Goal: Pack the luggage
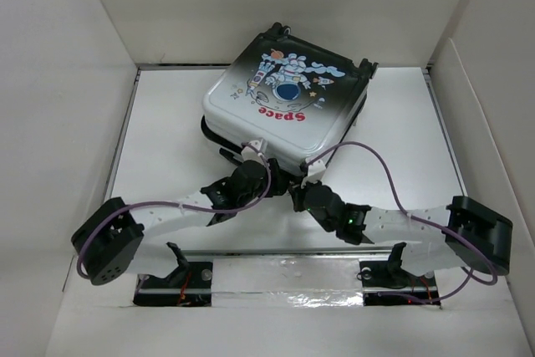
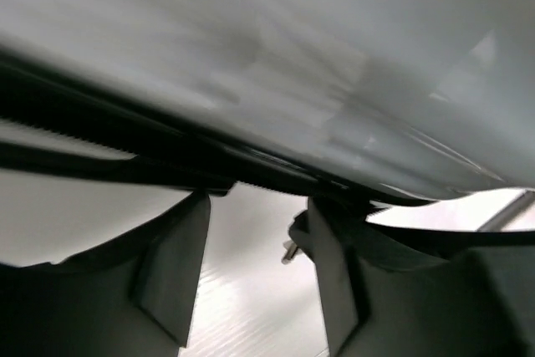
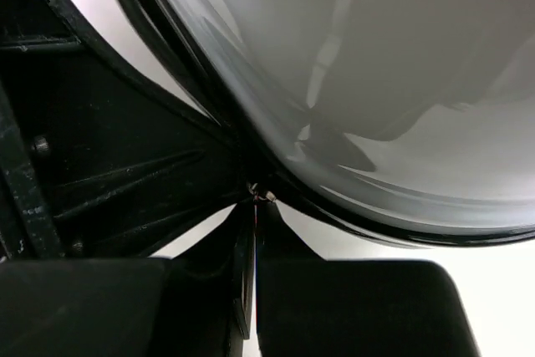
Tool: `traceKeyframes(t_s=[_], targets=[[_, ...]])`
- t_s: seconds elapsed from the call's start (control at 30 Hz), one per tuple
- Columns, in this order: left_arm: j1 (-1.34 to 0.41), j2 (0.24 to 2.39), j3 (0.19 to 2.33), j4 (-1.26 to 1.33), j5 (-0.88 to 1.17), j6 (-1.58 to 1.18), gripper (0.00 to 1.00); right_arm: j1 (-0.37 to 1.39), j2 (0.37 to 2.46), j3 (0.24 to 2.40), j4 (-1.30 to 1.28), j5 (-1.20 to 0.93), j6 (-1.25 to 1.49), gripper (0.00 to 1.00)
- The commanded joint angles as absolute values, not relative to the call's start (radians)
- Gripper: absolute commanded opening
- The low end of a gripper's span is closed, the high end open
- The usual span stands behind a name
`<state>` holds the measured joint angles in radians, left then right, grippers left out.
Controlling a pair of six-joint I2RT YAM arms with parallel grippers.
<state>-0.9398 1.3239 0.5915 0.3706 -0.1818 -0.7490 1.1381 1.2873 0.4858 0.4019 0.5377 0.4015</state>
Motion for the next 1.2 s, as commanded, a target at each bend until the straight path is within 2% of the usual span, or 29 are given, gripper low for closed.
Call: traceKeyframes(t_s=[0.0, 0.03, 0.13, 0.2, 0.3, 0.47, 0.5, 0.57, 0.6, 0.67, 0.73, 0.83, 1.17], targets=[[-0.885, 1.205, 0.6, 0.358, -0.251, -0.733, 0.49, 1.203, 1.341, 0.552, 0.549, 0.448, 0.485, 0.0], [-0.829, 1.157, 0.58, 0.318, -0.274, -0.733, 0.54, 1.203, 1.33, 0.549, 0.539, 0.443, 0.501, 0.0], [-0.698, 0.939, 0.512, 0.192, -0.317, -0.726, 0.57, 1.203, 1.286, 0.493, 0.558, 0.442, 0.502, 0.0], [-0.553, 0.79, 0.515, 0.128, -0.375, -0.735, 0.59, 1.203, 1.261, 0.469, 0.557, 0.42, 0.502, 0.0], [-0.387, 0.701, 0.546, 0.207, -0.356, -0.799, 0.61, 1.193, 1.273, 0.485, 0.543, 0.391, 0.489, 0.0], [-0.126, 0.866, 0.745, 0.251, -0.252, -0.888, 0.61, 1.183, 1.258, 0.502, 0.502, 0.356, 0.465, 0.0], [-0.021, 0.909, 0.77, 0.259, -0.179, -0.914, 0.61, 1.183, 1.25, 0.496, 0.508, 0.348, 0.463, 0.0], [0.072, 1.106, 0.865, 0.268, -0.06, -0.939, 0.61, 1.183, 1.221, 0.465, 0.523, 0.341, 0.462, 0.0], [0.101, 1.18, 0.902, 0.264, 0.068, -0.942, 0.6, 1.174, 1.207, 0.456, 0.528, 0.328, 0.462, 0.0], [0.115, 1.392, 1.018, 0.198, 0.132, -0.907, 0.55, 1.163, 1.161, 0.431, 0.528, 0.316, 0.453, 0.0], [0.115, 1.465, 1.022, 0.193, 0.141, -0.89, 0.52, 1.163, 1.135, 0.426, 0.505, 0.304, 0.443, 0.0], [0.104, 1.509, 0.864, 0.378, 0.166, -0.958, 0.49, 1.163, 1.103, 0.437, 0.456, 0.29, 0.436, 0.0], [-0.06, 1.615, 0.882, 0.376, 0.149, -0.908, 0.49, 1.154, 1.109, 0.495, 0.379, 0.255, 0.384, 0.0]])
